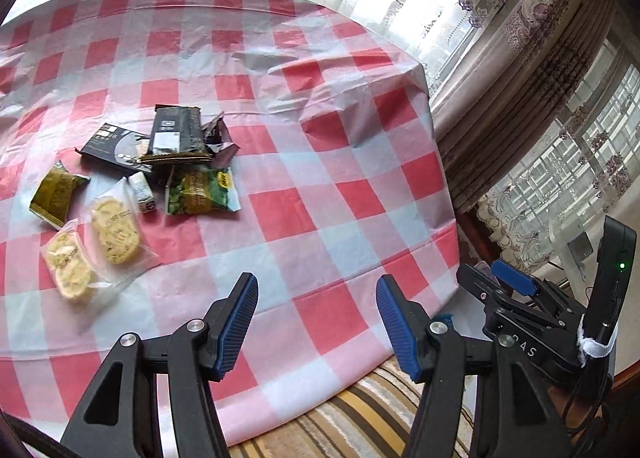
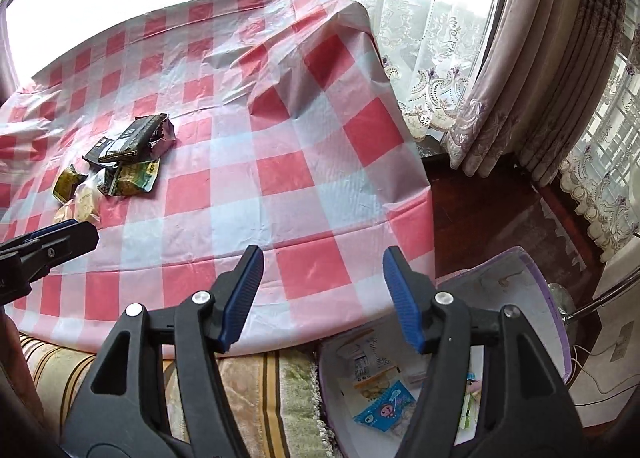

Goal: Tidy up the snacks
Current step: 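Move both open tools back over the remaining snacks on the table, then grasp the cream cookie packet with the left tool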

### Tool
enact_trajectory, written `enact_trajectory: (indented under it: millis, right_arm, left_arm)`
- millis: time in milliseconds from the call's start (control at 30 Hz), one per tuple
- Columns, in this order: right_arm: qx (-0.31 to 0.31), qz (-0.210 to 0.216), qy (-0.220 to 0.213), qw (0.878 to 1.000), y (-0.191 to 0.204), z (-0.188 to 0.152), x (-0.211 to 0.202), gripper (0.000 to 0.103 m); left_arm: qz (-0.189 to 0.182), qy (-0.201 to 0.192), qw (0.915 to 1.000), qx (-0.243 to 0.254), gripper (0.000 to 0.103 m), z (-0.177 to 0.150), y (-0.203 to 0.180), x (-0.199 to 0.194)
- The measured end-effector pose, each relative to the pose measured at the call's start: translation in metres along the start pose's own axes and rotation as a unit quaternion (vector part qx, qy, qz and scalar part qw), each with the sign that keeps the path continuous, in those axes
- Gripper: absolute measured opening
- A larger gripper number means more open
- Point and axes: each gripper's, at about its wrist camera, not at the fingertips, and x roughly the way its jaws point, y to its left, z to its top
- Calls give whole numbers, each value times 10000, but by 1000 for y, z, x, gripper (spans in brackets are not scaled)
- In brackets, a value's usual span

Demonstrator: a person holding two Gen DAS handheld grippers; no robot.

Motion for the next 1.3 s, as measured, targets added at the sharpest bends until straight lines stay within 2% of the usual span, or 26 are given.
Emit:
enact_trajectory:
  millis: [167, 367, 567, 833, 1033, 1100, 1133, 1233, 1300]
  right_arm:
    - [-104, 209, -13, 9997, 28, 8, 7, 67]
    - [-204, 379, -45, 9991, 54, 18, 14, 68]
    - [-290, 528, -81, 9982, 77, 27, 21, 71]
    - [-401, 690, -75, 9968, 102, 34, 32, 73]
    - [-477, 813, -77, 9955, 122, 40, 42, 74]
    - [-483, 868, -96, 9950, 129, 43, 45, 74]
    - [-487, 889, -99, 9948, 132, 44, 48, 74]
    - [-496, 969, -60, 9940, 144, 48, 57, 75]
    - [-505, 1020, -55, 9935, 151, 50, 63, 75]
  left_arm:
    - [462, -226, 9972, -550, 62, 1, 55, -16]
    - [982, -372, 9861, -1286, 62, -5, 115, -29]
    - [1192, -275, 9776, -1715, 62, -9, 146, -26]
    - [1420, -35, 9742, -1754, 62, -7, 153, -8]
    - [1737, 92, 9740, -1450, 62, 2, 148, 5]
    - [1944, 129, 9731, -1232, 57, 5, 145, 9]
    - [2033, 140, 9726, -1122, 50, 5, 144, 10]
    - [2125, 130, 9720, -990, 40, 6, 146, 10]
    - [2113, 90, 9723, -994, 38, 6, 150, 8]
